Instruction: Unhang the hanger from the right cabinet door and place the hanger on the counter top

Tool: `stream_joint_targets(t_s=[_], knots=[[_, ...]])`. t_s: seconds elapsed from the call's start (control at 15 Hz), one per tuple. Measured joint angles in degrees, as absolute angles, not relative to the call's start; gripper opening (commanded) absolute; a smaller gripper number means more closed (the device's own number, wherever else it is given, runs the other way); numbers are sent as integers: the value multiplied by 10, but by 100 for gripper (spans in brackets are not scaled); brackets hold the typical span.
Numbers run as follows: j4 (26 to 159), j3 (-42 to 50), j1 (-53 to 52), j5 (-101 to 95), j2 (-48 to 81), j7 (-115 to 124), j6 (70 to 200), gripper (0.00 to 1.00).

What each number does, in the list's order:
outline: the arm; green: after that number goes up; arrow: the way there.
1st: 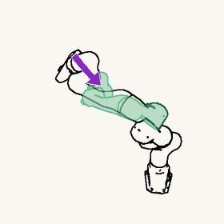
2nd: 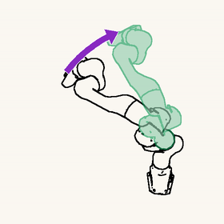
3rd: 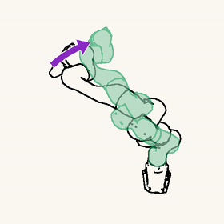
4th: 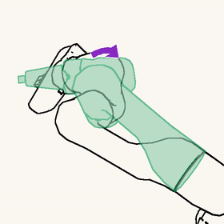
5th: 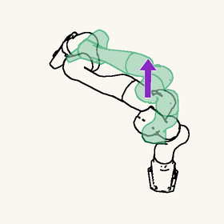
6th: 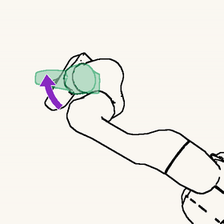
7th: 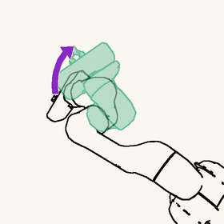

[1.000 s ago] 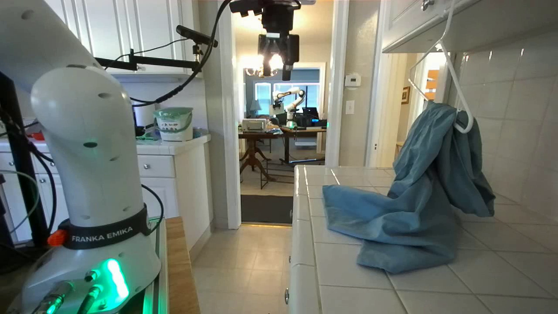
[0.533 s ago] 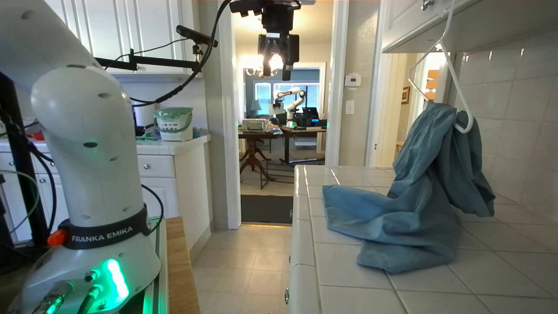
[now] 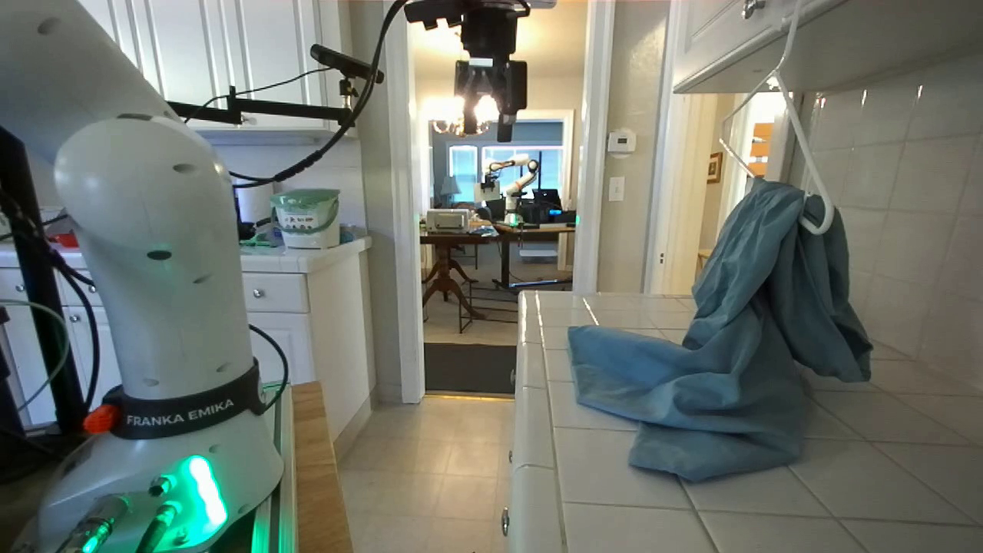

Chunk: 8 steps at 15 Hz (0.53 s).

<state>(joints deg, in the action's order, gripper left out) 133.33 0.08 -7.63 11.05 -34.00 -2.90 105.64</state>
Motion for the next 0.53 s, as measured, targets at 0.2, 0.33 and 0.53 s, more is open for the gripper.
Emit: stream_joint_targets(t_s=[0.2,0.33,0.53], knots=[[1333,0,-73,110,-340,-29,1058,100],[1332,6,-61,110,-336,-31,1083,100],[1326,29,-32,108,-319,-46,1163,100]])
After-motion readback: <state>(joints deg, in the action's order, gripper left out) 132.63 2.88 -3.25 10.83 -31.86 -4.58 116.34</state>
